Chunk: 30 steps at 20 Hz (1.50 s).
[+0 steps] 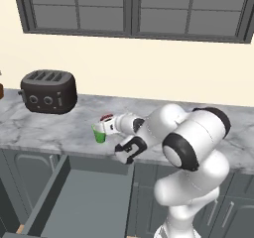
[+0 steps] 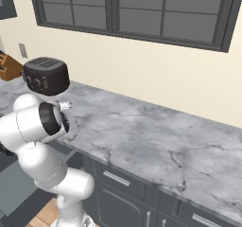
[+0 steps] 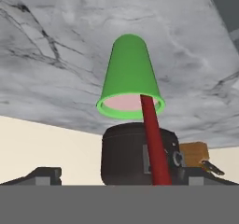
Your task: Pick up the straw from the left drawer and put it inside the smoothie cup.
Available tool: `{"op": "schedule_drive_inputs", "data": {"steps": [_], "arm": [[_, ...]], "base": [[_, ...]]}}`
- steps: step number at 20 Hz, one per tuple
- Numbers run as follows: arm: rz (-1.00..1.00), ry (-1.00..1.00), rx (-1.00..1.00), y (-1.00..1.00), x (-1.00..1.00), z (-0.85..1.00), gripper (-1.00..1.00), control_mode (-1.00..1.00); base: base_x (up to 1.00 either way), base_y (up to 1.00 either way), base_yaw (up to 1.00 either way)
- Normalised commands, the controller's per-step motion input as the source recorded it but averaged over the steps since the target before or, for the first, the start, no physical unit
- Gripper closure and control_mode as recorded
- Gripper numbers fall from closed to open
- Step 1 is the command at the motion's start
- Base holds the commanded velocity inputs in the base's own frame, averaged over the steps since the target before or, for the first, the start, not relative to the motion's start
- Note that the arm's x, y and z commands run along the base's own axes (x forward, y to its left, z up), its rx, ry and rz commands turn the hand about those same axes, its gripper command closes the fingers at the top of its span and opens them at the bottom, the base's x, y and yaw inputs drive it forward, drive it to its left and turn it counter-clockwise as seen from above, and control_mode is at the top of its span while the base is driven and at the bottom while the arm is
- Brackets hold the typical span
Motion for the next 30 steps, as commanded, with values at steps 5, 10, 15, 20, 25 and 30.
{"op": "schedule_drive_inputs", "data": {"steps": [5, 10, 15, 20, 25, 30], "arm": [[0.0, 0.1, -0.13, -0.14, 0.0, -0.25, -1.0, -1.0], [0.0, 0.01, -0.07, 0.0, 0.0, -0.01, -1.0, -1.0], [-0.03, 0.0, 0.0, 0.0, 0.0, 0.21, -1.0, -1.0], [-0.04, 0.08, 0.0, 0.0, -0.11, 0.65, -1.0, -1.0], [-0.07, 0.18, 0.0, 0.0, -0.11, 0.76, -1.0, -1.0], [-0.14, 0.31, 0.0, -0.01, -0.17, 0.67, -1.0, -1.0]], "base": [[0.0, 0.0, 0.0], [0.0, 0.0, 0.0], [0.0, 0.0, 0.0], [0.0, 0.0, 0.0], [0.0, 0.0, 0.0], [0.0, 0.0, 0.0]]}}
